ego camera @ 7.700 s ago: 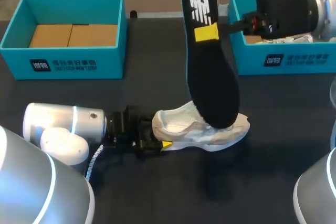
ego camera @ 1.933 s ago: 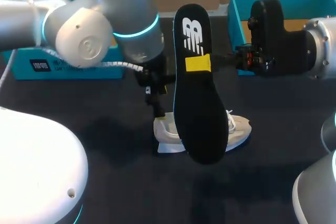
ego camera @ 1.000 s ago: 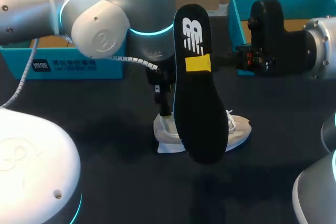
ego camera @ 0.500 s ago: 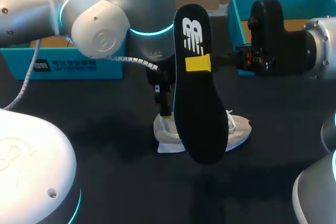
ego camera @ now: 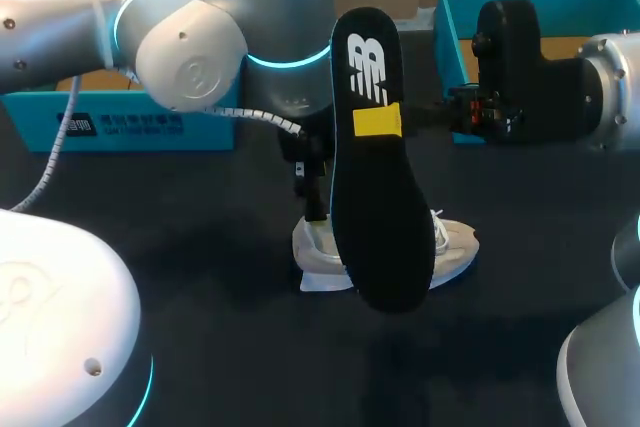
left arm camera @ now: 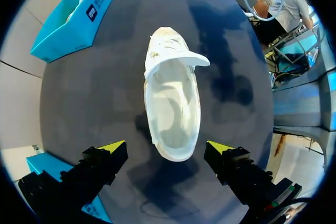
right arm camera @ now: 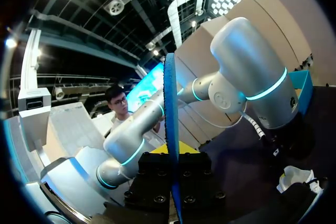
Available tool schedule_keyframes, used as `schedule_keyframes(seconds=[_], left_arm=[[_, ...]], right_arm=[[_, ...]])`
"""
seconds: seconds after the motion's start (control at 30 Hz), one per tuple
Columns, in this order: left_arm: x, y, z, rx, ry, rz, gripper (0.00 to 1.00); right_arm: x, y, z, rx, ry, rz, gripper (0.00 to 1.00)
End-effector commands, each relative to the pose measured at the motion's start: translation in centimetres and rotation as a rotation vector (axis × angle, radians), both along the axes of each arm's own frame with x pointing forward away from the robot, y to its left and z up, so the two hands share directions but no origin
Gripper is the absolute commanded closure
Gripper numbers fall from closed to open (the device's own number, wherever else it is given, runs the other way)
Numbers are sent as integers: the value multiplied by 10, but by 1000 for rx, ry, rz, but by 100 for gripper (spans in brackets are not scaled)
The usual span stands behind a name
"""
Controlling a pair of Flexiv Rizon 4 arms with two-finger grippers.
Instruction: Take the shoe out of the shoebox, open the shoe tongue, remove and reinsert the insole, then place the shoe into the shoebox
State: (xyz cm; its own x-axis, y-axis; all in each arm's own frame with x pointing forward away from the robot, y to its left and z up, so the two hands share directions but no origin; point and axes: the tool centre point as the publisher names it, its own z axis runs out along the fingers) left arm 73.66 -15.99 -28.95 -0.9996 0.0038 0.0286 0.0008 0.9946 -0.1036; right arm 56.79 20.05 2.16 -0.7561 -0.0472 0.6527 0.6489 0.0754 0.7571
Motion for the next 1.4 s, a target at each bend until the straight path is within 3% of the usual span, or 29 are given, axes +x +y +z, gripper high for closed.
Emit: schedule_keyframes(seconds=[0.03,0.33,0.7,1.1,1.4], left_arm=[[1,-8,0,-3,-1,-10,0],[11,-44,-12,-23,-18,-42,0],[30,-50,-45,-51,54,-61,0],[30,-64,-72,-28,83,-105,0],[28,-70,-85,-12,104,-106,12]], right_arm=[[-7,7,4,1,-1,-16,100],[-7,7,4,1,-1,-16,100],[-7,7,4,1,-1,-16,100],[-7,7,4,1,-1,-16,100],[-7,7,4,1,-1,-16,100]])
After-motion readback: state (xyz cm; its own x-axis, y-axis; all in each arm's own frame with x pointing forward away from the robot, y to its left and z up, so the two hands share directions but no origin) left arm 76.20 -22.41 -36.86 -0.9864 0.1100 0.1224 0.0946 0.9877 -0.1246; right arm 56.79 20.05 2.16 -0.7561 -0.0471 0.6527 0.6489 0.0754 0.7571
